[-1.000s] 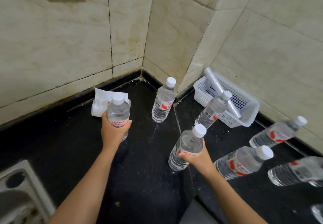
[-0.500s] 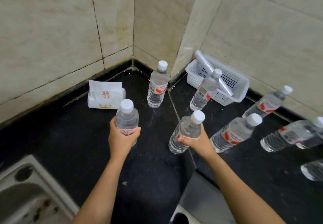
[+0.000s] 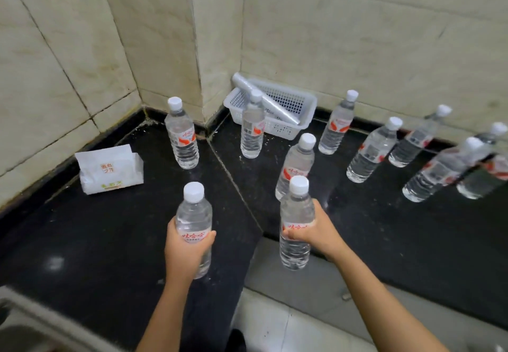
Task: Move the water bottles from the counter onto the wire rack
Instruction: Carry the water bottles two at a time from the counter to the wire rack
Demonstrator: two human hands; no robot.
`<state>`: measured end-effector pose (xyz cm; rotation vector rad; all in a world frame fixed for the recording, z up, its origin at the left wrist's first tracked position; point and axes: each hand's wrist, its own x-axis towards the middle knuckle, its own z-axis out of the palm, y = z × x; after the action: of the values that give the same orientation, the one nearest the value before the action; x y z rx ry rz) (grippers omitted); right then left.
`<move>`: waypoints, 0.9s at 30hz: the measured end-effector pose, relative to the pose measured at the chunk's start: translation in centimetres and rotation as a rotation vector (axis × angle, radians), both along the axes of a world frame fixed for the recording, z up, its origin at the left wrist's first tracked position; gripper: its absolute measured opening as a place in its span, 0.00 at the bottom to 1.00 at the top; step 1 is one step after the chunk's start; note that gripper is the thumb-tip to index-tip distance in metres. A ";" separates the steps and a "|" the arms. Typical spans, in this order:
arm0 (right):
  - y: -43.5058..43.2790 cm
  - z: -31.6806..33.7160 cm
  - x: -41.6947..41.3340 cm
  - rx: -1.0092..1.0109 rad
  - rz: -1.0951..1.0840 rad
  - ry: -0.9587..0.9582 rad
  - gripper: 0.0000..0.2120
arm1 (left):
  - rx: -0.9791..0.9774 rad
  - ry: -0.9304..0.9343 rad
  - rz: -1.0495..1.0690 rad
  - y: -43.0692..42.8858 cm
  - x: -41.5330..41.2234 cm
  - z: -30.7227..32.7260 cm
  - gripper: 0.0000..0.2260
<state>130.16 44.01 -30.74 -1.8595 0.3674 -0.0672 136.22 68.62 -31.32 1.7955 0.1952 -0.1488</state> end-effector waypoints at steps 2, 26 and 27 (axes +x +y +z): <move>-1.0 1.3 -2.7 0.022 -0.006 -0.040 0.13 | -0.017 0.011 -0.036 -1.6 -1.5 0.1 0.28; -17.6 4.7 -45.4 0.125 -0.818 -0.209 0.36 | -0.034 -0.123 -0.942 -30.0 -32.8 5.1 0.26; -18.4 4.7 -46.4 0.120 -0.841 -0.211 0.36 | -0.027 -0.128 -0.964 -31.4 -33.5 5.2 0.26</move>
<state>83.75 25.58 -26.01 -1.4510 0.9565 -0.7848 102.70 37.21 -26.13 1.7296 -0.7753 -0.7065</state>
